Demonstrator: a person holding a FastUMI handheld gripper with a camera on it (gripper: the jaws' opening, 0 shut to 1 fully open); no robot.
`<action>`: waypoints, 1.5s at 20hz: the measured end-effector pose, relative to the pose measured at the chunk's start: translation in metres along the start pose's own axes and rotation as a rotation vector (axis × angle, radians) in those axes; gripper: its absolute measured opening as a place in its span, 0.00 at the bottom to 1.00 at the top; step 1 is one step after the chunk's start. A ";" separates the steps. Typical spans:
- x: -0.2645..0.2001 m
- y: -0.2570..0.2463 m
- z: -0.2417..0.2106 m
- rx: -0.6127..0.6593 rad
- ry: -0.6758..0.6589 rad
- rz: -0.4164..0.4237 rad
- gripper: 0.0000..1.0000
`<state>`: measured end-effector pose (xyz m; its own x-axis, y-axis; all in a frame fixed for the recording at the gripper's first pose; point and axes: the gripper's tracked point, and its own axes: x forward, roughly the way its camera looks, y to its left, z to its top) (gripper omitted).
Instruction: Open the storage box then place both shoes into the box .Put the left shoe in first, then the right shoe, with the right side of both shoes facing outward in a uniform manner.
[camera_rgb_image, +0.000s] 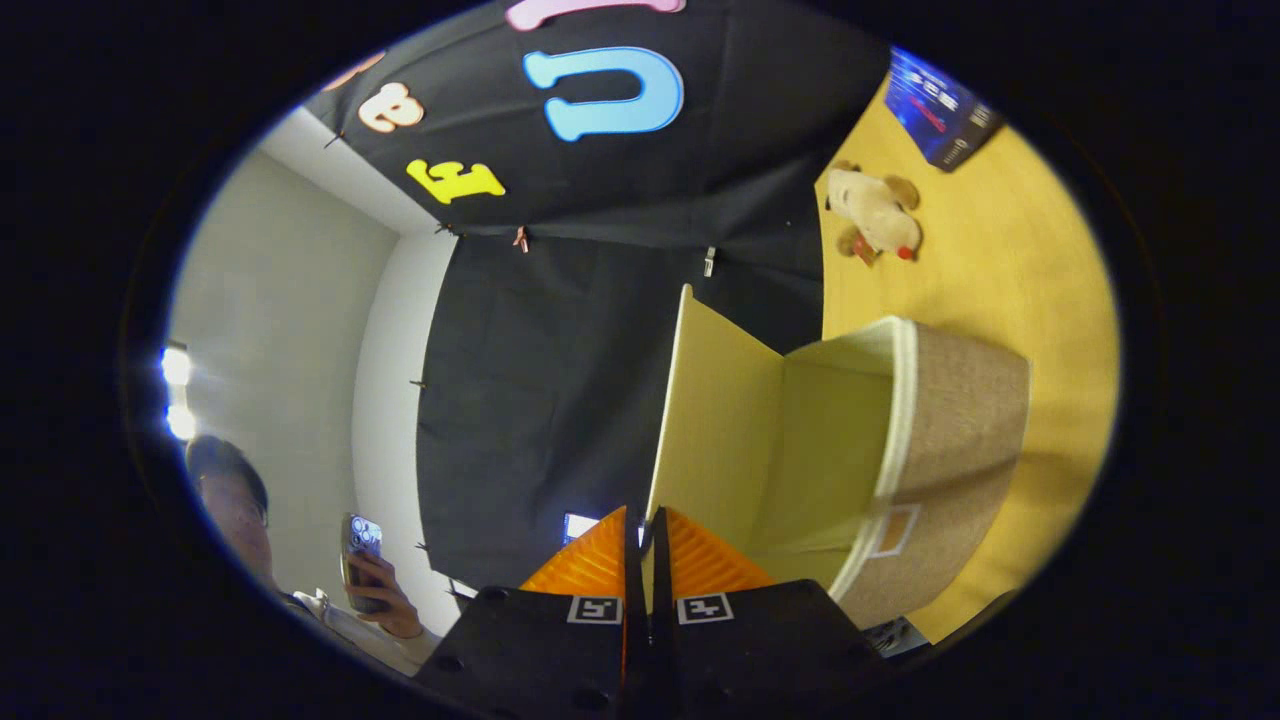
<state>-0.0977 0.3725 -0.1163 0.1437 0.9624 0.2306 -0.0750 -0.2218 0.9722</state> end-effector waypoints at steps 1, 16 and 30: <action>0.013 0.010 0.001 -0.030 0.003 -0.015 0.05; 0.177 0.041 -0.024 -0.212 0.030 -0.142 0.10; 0.040 0.026 0.040 -0.581 -0.266 -0.579 0.96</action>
<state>-0.0542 0.3985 -0.0804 0.5364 0.8141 -0.2225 -0.4011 0.4779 0.7815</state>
